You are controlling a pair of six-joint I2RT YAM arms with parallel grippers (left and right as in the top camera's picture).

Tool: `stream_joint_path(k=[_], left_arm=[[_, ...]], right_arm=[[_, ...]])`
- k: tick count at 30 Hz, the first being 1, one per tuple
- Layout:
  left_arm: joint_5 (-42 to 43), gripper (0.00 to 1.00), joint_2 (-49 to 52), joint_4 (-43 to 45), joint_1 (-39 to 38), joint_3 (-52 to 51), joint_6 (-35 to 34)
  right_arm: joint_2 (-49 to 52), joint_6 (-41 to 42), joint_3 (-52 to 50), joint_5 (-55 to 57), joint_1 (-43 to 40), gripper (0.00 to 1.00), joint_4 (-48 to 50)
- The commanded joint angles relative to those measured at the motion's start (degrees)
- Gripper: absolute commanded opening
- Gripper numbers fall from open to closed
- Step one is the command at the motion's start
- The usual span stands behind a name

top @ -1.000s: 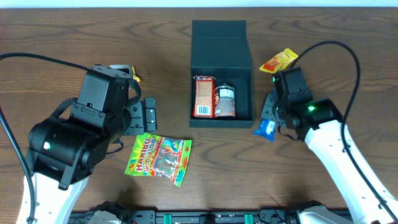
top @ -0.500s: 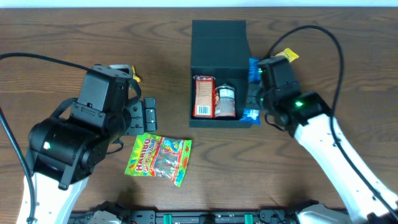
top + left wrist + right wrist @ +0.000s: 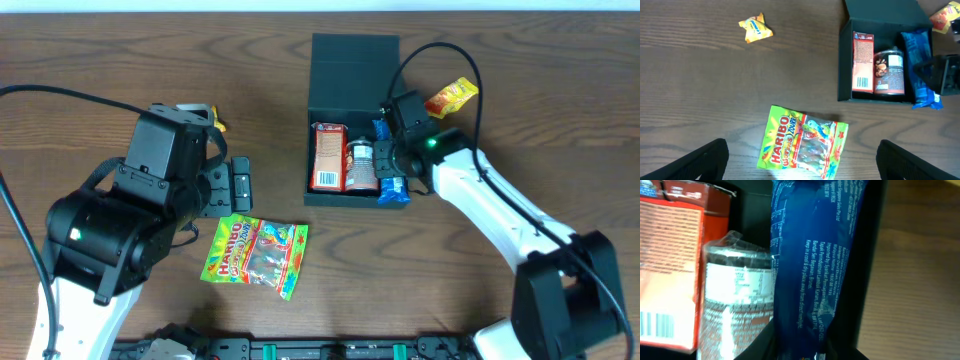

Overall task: Pack container
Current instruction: 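Lower the blue packet into the black box beside the can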

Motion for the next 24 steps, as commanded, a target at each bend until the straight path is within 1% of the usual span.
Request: stream_joint_path(k=[1,3,7,10,19,21,24], left_arm=[[-0.02,0.95,0.11,-0.22,0.22,0.87,0.98],[-0.02,0.95,0.11,-0.24,0.22,0.87,0.98],[-0.02,0.95,0.11,-0.22,0.22,0.87,0.98],[-0.02,0.95,0.11,-0.24,0.22,0.90,0.98],[-0.02,0.95,0.11,-0.22,0.22,0.90,0.98],[-0.02,0.95,0.11,-0.22,0.22,0.87,0.98],[-0.02,0.95,0.11,-0.24,0.22,0.87,0.98]], right_arm=[[2.47,-1.20,0.92,0.13,0.37,0.24,0.85],[3.02,-0.66,0.92,0.92,0.26,0.24,1.51],[3.02,2.47,0.92,6.36,-0.13,0.25,1.46],[3.02,2.89,0.90,6.40,-0.87,0.25,1.20],[3.67,3.48,0.74,7.19,-1.44,0.27,2.14],[3.67,3.48,0.72,7.21,-1.44,0.41,2.27],[3.56,3.48,0.79,7.21,-1.44,0.48,2.93]])
